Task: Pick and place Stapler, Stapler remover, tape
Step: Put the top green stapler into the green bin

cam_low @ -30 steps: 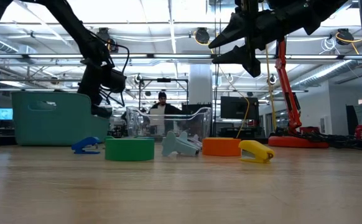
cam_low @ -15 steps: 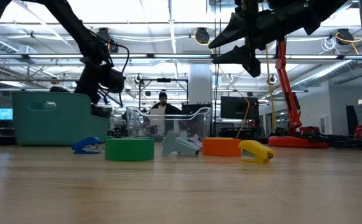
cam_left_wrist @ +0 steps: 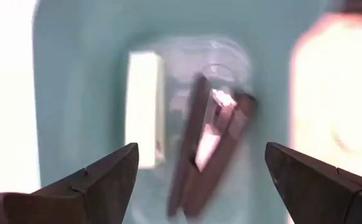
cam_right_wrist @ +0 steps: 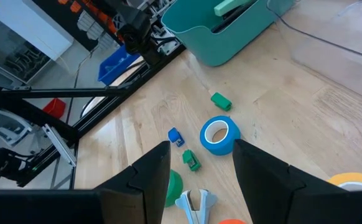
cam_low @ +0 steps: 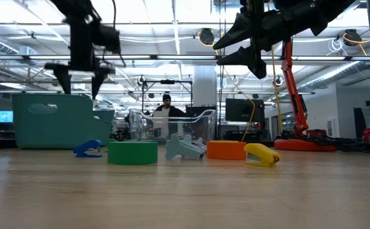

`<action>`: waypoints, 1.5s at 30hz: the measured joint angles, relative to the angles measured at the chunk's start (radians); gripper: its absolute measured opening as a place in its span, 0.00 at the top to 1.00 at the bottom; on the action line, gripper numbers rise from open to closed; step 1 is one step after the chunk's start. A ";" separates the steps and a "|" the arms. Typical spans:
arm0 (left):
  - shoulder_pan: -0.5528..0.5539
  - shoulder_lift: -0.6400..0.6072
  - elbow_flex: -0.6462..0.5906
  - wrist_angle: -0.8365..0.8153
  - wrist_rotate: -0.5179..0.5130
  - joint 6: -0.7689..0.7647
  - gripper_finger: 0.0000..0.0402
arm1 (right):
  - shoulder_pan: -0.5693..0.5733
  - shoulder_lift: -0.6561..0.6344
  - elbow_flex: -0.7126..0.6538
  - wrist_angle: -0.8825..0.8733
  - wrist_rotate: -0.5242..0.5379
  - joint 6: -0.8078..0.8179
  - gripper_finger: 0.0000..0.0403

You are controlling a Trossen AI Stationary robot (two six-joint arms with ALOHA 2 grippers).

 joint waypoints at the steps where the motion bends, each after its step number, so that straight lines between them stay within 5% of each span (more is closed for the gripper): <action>1: -0.029 -0.031 0.000 -0.001 -0.005 -0.013 0.12 | 0.000 0.000 0.000 0.000 0.000 0.000 0.59; 11: -0.336 -0.174 0.001 0.080 -0.022 -0.108 0.12 | 0.000 0.000 0.000 0.000 0.000 0.000 0.59; 25: -0.728 -0.048 0.003 0.291 -0.077 -0.148 0.12 | 0.000 0.000 0.000 0.001 0.000 0.000 0.59; 33: -0.810 0.097 0.003 0.312 -0.045 -0.040 0.13 | 0.000 0.000 0.000 0.001 0.000 0.000 0.59; 45: -0.769 0.233 0.003 0.395 0.041 0.230 0.12 | 0.000 0.000 0.000 0.001 0.000 0.000 0.59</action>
